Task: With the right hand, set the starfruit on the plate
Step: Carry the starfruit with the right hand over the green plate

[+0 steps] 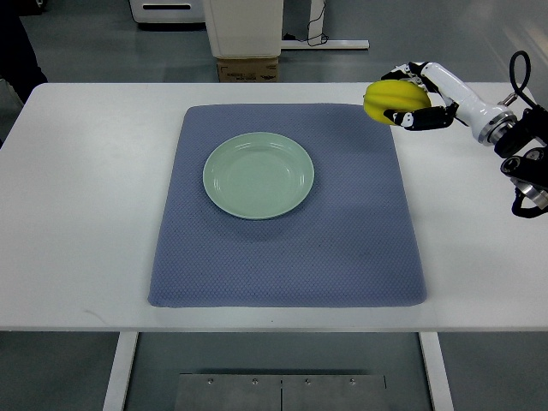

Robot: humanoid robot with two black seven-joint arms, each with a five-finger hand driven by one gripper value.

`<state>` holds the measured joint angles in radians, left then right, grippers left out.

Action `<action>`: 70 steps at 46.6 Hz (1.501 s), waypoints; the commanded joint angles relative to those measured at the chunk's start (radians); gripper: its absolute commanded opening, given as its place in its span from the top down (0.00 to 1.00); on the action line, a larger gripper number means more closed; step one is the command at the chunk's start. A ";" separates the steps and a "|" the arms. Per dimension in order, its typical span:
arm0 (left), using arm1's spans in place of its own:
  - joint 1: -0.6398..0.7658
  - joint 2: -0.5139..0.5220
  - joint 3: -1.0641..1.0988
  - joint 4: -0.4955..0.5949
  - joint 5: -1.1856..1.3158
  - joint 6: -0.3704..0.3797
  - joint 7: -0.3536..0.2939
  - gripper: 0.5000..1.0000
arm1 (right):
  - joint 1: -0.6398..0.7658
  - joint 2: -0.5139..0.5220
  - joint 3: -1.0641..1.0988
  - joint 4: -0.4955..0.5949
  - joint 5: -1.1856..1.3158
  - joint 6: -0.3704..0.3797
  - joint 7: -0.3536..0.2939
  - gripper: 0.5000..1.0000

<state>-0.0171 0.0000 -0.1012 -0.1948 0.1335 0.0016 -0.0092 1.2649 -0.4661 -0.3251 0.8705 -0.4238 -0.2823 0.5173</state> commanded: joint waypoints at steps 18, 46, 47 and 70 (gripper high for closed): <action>0.000 0.000 0.000 0.000 0.000 0.000 0.000 0.00 | -0.009 0.124 0.008 -0.001 0.006 -0.001 -0.008 1.00; 0.000 0.000 0.000 0.000 0.000 0.000 0.000 0.00 | -0.064 0.333 0.009 -0.059 0.022 -0.001 -0.022 1.00; 0.000 0.000 0.000 0.000 0.000 0.000 0.000 0.00 | -0.065 0.342 0.009 -0.067 0.022 -0.001 -0.022 1.00; 0.000 0.000 0.000 0.000 0.000 0.000 0.000 0.00 | -0.075 0.445 0.009 -0.148 0.111 -0.001 -0.036 0.96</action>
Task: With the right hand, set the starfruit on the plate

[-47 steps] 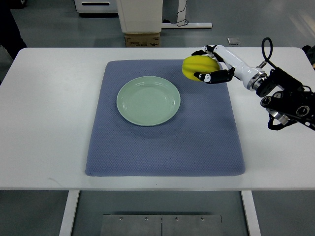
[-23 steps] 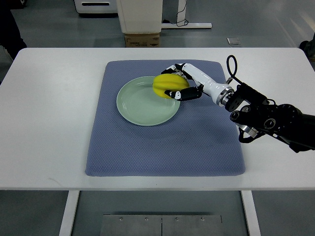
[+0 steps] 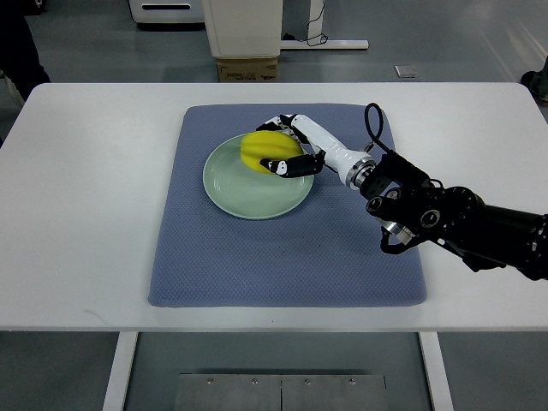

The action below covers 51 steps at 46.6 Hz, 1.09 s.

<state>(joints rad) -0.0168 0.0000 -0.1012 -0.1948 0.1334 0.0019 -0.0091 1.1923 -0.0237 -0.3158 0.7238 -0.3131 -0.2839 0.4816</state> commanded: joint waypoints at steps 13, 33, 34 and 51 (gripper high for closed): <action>0.000 0.000 0.000 0.000 0.000 0.000 0.000 0.00 | -0.026 0.004 0.000 -0.001 0.000 0.000 -0.001 0.86; 0.000 0.000 0.000 0.000 0.000 0.000 0.000 0.00 | -0.045 0.002 0.067 -0.001 0.003 -0.003 -0.017 0.09; 0.000 0.000 0.000 0.000 0.000 0.001 0.000 0.00 | -0.048 0.002 0.073 -0.001 0.003 -0.003 -0.017 0.02; 0.000 0.000 0.000 0.000 0.000 0.000 0.000 0.00 | -0.046 -0.005 0.092 0.003 0.003 -0.003 -0.015 0.00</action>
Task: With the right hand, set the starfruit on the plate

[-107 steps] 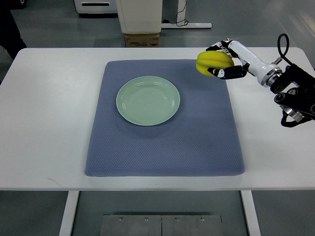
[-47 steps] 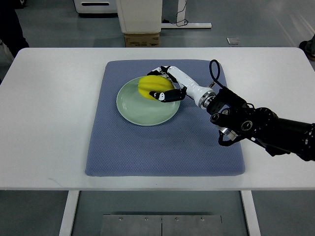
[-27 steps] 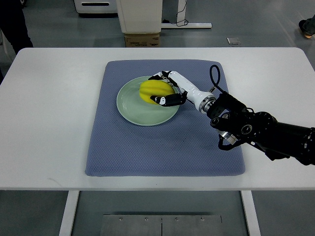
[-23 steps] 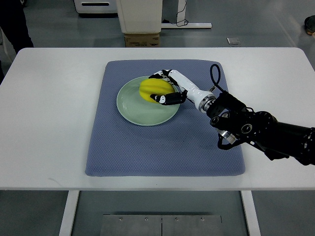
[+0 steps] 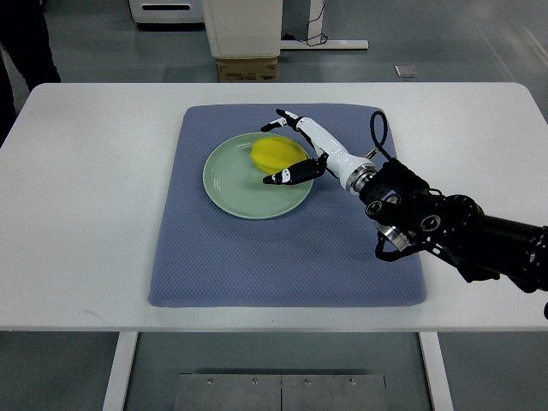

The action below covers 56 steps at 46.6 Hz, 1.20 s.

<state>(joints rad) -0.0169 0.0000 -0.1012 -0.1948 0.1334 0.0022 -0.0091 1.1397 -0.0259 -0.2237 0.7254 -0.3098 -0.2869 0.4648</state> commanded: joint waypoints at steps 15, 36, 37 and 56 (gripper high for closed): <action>0.000 0.000 0.000 0.000 0.000 -0.001 0.000 0.00 | 0.037 -0.032 0.004 -0.003 0.000 0.000 0.003 0.00; 0.000 0.000 0.000 0.000 0.000 0.001 0.000 0.00 | 0.022 -0.147 0.101 -0.006 0.000 -0.014 0.009 0.00; 0.000 0.000 0.000 0.000 0.000 -0.001 0.000 0.00 | 0.022 -0.153 0.104 -0.007 0.000 -0.014 0.008 0.00; 0.000 0.000 0.000 0.000 0.000 -0.001 0.000 0.00 | -0.129 -0.250 0.418 -0.012 0.136 0.038 -0.048 0.00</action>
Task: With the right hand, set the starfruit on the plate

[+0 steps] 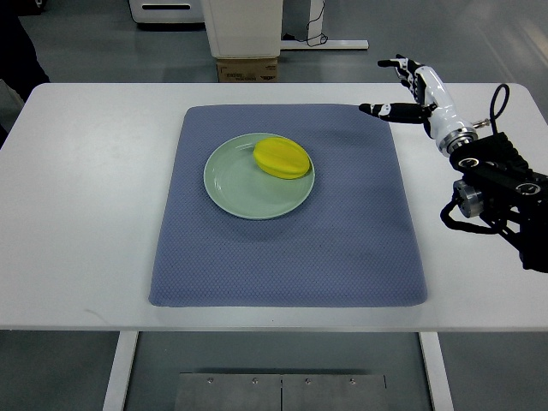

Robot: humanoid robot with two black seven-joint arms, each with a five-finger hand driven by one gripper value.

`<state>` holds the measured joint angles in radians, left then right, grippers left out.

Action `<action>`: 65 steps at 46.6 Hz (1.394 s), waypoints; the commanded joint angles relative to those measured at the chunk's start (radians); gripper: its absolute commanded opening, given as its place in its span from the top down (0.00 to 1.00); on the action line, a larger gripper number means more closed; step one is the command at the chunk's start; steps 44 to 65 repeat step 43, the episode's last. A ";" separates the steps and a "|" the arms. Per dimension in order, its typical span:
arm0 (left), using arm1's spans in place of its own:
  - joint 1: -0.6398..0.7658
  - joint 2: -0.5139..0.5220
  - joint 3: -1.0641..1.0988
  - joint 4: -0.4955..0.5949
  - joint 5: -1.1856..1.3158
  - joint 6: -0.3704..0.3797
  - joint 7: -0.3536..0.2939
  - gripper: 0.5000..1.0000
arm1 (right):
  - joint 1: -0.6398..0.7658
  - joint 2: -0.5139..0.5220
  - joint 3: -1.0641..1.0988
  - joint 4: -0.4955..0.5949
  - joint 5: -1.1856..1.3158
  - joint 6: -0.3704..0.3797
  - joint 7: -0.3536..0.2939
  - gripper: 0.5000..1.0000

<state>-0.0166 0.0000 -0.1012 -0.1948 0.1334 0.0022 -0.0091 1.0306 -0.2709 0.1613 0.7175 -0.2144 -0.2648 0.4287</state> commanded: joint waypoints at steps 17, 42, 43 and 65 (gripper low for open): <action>0.000 0.000 0.000 0.000 0.000 -0.001 0.000 0.00 | -0.109 -0.039 0.196 -0.058 0.263 0.206 -0.041 0.00; 0.000 0.000 0.000 0.000 0.000 -0.001 0.000 0.00 | -0.190 -0.022 0.276 -0.058 0.337 0.243 -0.065 0.00; 0.000 0.000 0.000 0.000 0.000 -0.001 0.000 0.00 | -0.190 -0.021 0.276 -0.058 0.337 0.243 -0.065 0.00; 0.000 0.000 0.000 0.000 0.000 -0.001 0.000 0.00 | -0.190 -0.021 0.276 -0.058 0.337 0.243 -0.065 0.00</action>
